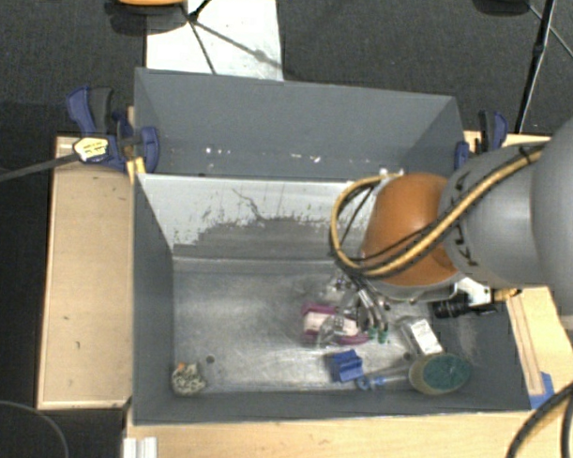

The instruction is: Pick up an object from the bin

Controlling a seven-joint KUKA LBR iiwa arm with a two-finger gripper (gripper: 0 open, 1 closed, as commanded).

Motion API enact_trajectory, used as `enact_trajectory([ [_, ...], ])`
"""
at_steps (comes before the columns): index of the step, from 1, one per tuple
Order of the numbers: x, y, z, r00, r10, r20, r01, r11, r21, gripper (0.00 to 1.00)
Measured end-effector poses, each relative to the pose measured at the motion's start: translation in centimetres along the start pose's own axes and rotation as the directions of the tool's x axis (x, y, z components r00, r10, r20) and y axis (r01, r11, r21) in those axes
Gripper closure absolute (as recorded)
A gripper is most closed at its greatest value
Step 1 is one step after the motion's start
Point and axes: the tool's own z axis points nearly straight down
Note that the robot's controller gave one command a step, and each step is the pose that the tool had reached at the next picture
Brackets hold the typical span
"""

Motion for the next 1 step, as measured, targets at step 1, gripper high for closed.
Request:
enact_trajectory([
  [1, 0.34, 1.12, -14.06, 1.000, 0.000, 0.005, 0.000, 1.000, -0.002, 1.00],
])
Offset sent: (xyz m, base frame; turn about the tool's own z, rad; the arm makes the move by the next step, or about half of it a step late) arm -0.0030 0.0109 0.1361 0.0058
